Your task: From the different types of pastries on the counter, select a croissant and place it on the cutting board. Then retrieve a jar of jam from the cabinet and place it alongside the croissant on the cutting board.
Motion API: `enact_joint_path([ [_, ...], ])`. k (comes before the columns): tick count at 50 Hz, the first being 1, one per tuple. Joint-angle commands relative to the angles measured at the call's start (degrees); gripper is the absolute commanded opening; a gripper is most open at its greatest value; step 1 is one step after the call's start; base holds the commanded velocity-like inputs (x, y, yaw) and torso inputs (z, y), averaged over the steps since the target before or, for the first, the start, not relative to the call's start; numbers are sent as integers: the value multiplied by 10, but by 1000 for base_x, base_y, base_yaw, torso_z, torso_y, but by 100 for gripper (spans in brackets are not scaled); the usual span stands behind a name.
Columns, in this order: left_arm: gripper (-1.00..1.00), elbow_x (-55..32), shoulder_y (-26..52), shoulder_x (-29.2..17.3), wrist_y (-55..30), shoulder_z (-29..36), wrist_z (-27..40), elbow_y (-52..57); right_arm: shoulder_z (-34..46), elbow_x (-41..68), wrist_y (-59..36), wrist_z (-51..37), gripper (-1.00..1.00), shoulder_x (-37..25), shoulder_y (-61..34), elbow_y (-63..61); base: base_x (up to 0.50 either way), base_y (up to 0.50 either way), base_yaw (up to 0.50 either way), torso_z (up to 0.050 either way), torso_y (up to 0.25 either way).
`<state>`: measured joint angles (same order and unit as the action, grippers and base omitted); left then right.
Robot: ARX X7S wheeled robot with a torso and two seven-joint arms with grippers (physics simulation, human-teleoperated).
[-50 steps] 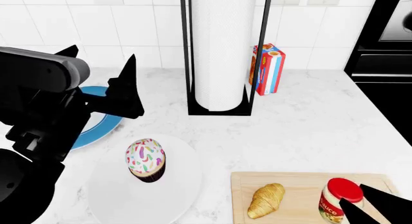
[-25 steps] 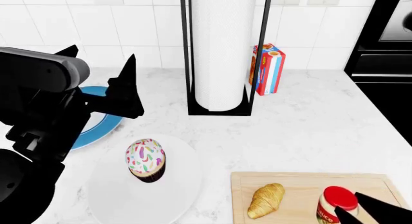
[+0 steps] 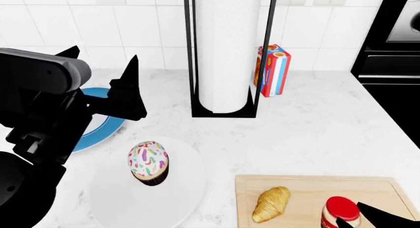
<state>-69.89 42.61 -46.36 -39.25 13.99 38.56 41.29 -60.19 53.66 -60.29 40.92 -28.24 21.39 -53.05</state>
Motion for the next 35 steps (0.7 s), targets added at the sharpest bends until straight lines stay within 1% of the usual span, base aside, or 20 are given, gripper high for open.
enact_joint_path([
  [1, 100, -1, -1, -1, 1, 0, 1, 1, 33, -66, 56, 28, -100, 16, 20, -2, 0, 0, 0, 0, 0],
  [21, 100, -2, 6, 2, -2, 6, 3, -1, 99, -160, 135, 42, -100, 38, 41, 22, 0, 0, 0, 0, 1],
  [35, 100, 3, 4, 2, 1, 7, -1, -4, 128, -201, 178, 49, -100, 50, 50, 44, 1, 0, 0, 0, 0],
])
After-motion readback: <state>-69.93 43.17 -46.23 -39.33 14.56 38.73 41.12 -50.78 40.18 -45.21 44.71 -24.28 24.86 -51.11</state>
